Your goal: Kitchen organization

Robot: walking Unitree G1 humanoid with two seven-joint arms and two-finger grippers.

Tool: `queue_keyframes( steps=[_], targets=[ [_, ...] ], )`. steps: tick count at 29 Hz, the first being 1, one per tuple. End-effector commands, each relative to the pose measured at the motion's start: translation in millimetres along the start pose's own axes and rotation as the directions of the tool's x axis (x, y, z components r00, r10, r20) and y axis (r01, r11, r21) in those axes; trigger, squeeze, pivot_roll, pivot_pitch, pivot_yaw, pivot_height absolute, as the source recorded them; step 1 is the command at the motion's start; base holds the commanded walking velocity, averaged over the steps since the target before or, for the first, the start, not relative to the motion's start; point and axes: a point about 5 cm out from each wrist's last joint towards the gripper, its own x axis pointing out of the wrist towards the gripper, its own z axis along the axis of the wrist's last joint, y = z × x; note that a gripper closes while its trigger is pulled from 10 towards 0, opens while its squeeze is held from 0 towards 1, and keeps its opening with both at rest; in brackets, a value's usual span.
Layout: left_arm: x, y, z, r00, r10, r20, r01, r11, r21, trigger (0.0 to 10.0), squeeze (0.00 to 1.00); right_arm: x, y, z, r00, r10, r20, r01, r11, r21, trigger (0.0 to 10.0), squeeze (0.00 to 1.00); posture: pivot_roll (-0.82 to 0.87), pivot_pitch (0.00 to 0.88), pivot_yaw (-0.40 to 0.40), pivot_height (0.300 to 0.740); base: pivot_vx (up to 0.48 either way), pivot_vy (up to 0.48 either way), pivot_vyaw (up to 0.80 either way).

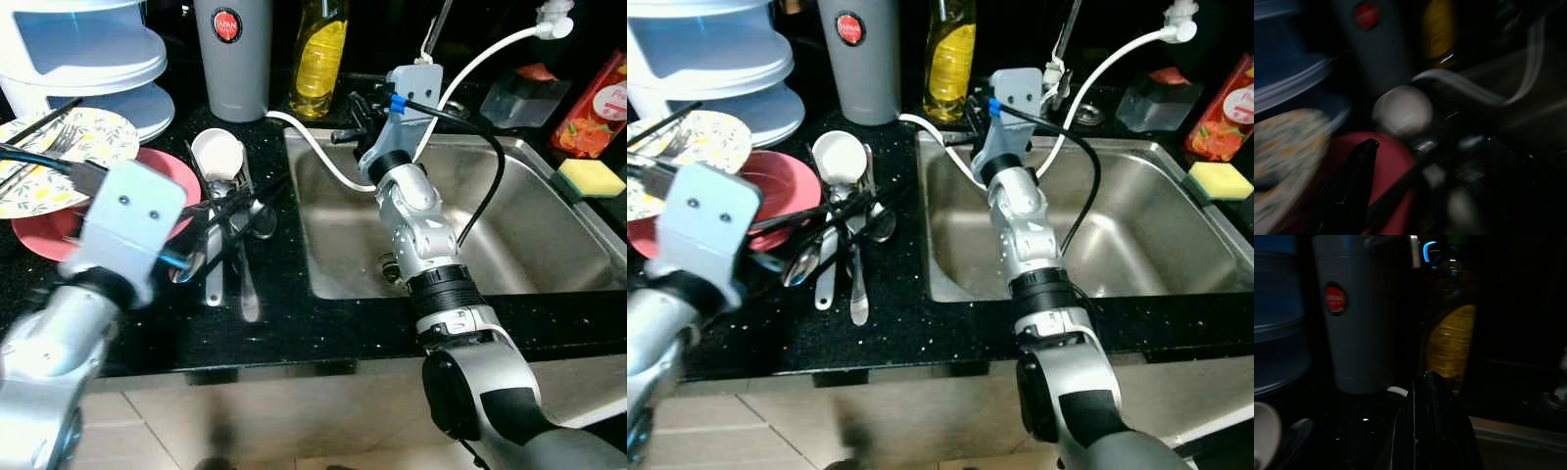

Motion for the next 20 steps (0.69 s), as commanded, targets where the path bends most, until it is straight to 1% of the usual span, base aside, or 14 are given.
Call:
queue_keyframes(
  steps=[1, 4, 5, 6, 7, 8, 9, 10, 12, 13, 14, 15, 19, 20],
  targets=[
    [0.9, -0.1, 4.2, 0.999, -0.038, 0.02, 0.038, 0.999, -0.029, 10.0, 0.0, 0.8, -3.5, -0.9, 1.0, -0.006, -0.009, 0.006, 1.0, -0.003, 10.0, 0.0, 0.3, 0.0, -0.113, 0.74, 0.0, 0.0, 0.0],
    [9.3, 4.2, 10.7, 0.997, -0.073, 0.026, 0.074, 0.997, -0.019, 10.0, 0.0, 1.2, -4.2, -0.7, 1.0, -0.008, -0.008, 0.008, 1.0, -0.005, 10.0, 0.0, 0.3, 0.0, -0.111, 0.74, 0.0, 0.0, 0.0],
    [12.9, 8.7, 11.7, 0.997, -0.077, 0.002, 0.077, 0.996, -0.037, 10.0, 0.0, 1.3, -4.2, -0.3, 1.0, -0.008, -0.007, 0.008, 1.0, -0.007, 10.0, 0.0, 0.29, 0.0, -0.105, 0.74, 0.0, 0.0, 0.0],
    [12.9, 8.7, 11.7, 0.997, -0.077, 0.002, 0.077, 0.996, -0.037, 10.0, 0.0, 1.3, -4.2, -0.3, 1.0, -0.008, -0.007, 0.008, 1.0, -0.007, 10.0, 0.0, 0.29, 0.0, -0.105, 0.74, 0.0, 0.0, 0.0],
    [16.0, 13.2, 11.2, 0.996, -0.08, -0.036, 0.078, 0.995, -0.058, 10.0, 0.0, 1.4, -4.2, 0.1, 1.0, -0.008, -0.005, 0.008, 1.0, -0.008, 10.0, 0.0, 0.29, 0.0, -0.1, 0.74, 0.0, 0.0, 0.0],
    [18.6, 17.2, 8.3, 0.99, -0.097, -0.103, 0.087, 0.991, -0.098, 10.0, 0.0, 1.2, -4.8, 0.9, 1.0, -0.012, 0.0, 0.012, 1.0, -0.009, 10.0, 0.0, 0.29, 0.0, -0.1, 0.74, 0.0, 0.0, 0.0],
    [18.6, 15.8, 5.6, 0.983, -0.119, -0.138, 0.104, 0.988, -0.115, 10.0, 0.0, 0.8, -5.5, 1.2, 1.0, -0.015, 0.001, 0.015, 1.0, -0.01, 10.0, 0.0, 0.29, 0.0, -0.1, 0.74, 0.0, 0.0, 0.0],
    [18.6, 15.8, 5.6, 0.983, -0.119, -0.138, 0.104, 0.988, -0.115, 10.0, 0.0, 0.8, -5.5, 1.2, 1.0, -0.015, 0.001, 0.015, 1.0, -0.01, 10.0, 0.0, 0.29, 0.0, -0.1, 0.74, 0.0, 0.0, 0.0],
    [17.5, 12.9, 2.5, 0.976, -0.138, -0.166, 0.119, 0.985, -0.124, 10.0, 0.0, 0.2, -6.1, 1.0, 1.0, -0.018, 0.002, 0.018, 1.0, -0.011, 10.0, 0.0, 0.28, 0.0, -0.088, 0.74, 0.0, 0.0, 0.0],
    [12.8, 5.7, -5.4, 0.958, -0.186, -0.218, 0.153, 0.975, -0.16, 10.0, 0.0, -1.7, -7.7, 0.2, 1.0, -0.025, 0.003, 0.025, 1.0, -0.013, 10.0, 0.0, 0.27, 0.0, -0.078, 0.74, 0.0, 0.0, 0.0],
    [10.8, 3.7, -8.3, 0.953, -0.2, -0.229, 0.159, 0.97, -0.186, 10.0, 0.0, -2.6, -8.6, -0.2, 1.0, -0.029, 0.002, 0.029, 0.999, -0.014, 10.0, 0.0, 0.27, 0.0, -0.078, 0.74, 0.0, 0.0, 0.0],
    [10.4, 4.7, -11.1, 0.95, -0.198, -0.241, 0.148, 0.966, -0.212, 10.0, 0.0, -3.4, -9.7, -0.6, 0.999, -0.032, 0.001, 0.032, 0.999, -0.016, 10.0, 0.0, 0.27, 0.0, -0.078, 0.74, 0.0, 0.0, 0.0],
    [12.6, 9.4, -13.7, 0.95, -0.183, -0.254, 0.124, 0.964, -0.234, 10.0, 0.0, -4.1, -10.3, -1.6, 0.999, -0.035, 0.0, 0.035, 0.999, -0.016, 10.0, 0.0, 0.28, 0.0, -0.074, 0.74, 0.0, 0.0, 0.0],
    [15.3, 12.0, -14.3, 0.95, -0.177, -0.258, 0.114, 0.964, -0.242, 10.0, 0.0, -4.2, -10.2, -2.1, 0.999, -0.036, -0.001, 0.036, 0.999, -0.016, 10.0, 0.0, 0.28, 0.0, -0.074, 0.74, 0.0, 0.0, 0.0]
  ],
)
